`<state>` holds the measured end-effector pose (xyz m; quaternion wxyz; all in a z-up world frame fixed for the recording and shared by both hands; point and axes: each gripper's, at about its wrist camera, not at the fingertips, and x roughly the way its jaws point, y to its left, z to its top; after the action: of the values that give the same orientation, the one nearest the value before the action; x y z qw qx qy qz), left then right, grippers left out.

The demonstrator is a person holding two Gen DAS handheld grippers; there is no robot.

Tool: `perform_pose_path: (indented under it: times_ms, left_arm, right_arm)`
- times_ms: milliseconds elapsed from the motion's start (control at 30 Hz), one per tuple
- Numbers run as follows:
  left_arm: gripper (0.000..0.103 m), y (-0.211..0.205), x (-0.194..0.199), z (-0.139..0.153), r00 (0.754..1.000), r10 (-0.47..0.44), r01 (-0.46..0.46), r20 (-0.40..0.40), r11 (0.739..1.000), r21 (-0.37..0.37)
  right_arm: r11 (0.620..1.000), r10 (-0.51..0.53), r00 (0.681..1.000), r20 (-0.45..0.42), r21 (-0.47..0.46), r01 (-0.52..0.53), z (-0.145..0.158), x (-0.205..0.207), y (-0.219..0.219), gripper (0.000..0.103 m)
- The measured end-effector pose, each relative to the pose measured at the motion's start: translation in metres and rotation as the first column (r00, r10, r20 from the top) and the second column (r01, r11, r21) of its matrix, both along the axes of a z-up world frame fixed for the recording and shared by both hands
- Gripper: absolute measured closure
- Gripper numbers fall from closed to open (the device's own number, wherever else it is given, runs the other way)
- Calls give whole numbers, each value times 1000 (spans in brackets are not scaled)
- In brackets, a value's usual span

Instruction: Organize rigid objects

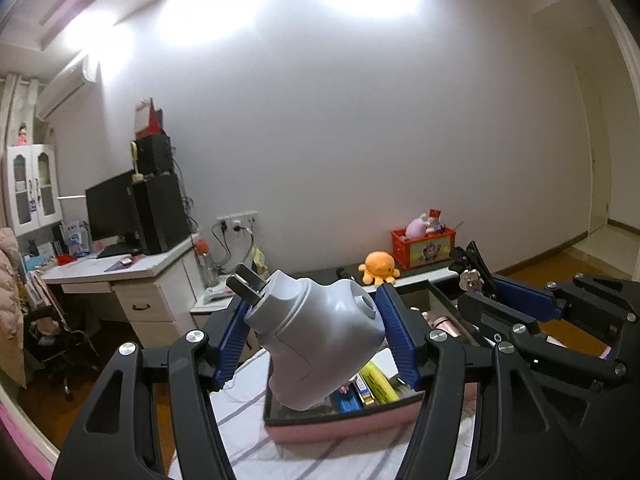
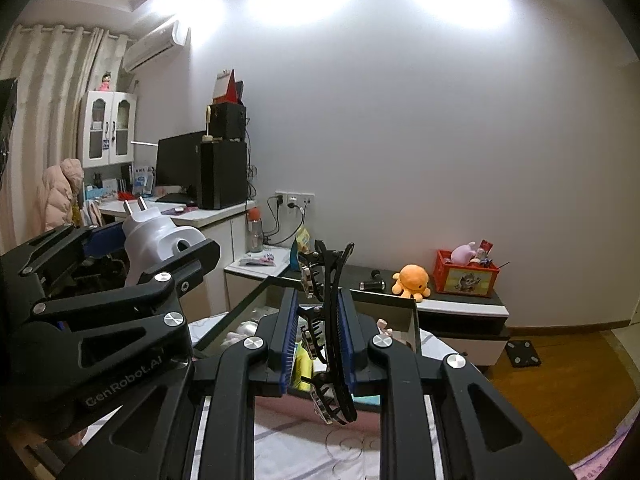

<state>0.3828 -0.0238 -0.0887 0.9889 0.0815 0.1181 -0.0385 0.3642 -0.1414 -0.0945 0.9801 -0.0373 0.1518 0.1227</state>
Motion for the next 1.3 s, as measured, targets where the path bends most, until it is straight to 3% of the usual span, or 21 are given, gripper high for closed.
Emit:
perform_pose_path:
  times_ms: [200,400,567,700,800,867,933,1033,1067,1300]
  left_arm:
    - [40,-3,73,-33,992,-15,13,-122,1000,-13]
    - [40,-8,130,-78,960,-23,23,-278,1000,-3]
    - [40,-14,149,-100,938,-23,29,-347,999,12]
    - [39,-18,148,-102,938,-7,23,-346,999,42]
    - [32,-13,145,-95,940,10,1,-341,999,32]
    - [25,-8,137,-87,944,23,-17,-330,1000,19]
    - [15,2,128,-77,950,34,-38,-310,999,-5]
    - [5,16,107,-58,964,35,-52,-264,997,-59]
    - [1,20,99,-52,967,38,-57,-251,996,-68]
    - [0,30,25,-12,988,91,-101,-127,993,-69]
  right_arm:
    - [999,-10,996,-89,-54,5,-25,63,4,83]
    - [994,-17,976,-217,-112,-7,-67,117,7,83]
    - [996,-13,951,-309,-93,-17,-91,140,4,83]
    - [997,-9,944,-331,-76,-17,-100,144,1,83]
    - [999,-1,944,-331,-51,-17,-97,140,-3,82]
    - [999,-22,950,-312,-50,7,-89,140,-5,75]
    - [998,-59,959,-276,-39,50,-75,127,-10,52]
    - [998,-54,969,-239,20,61,-56,110,-20,31]
    - [998,-48,972,-229,37,58,-49,103,-22,19]
    - [998,-40,992,-117,50,46,-5,36,-13,18]
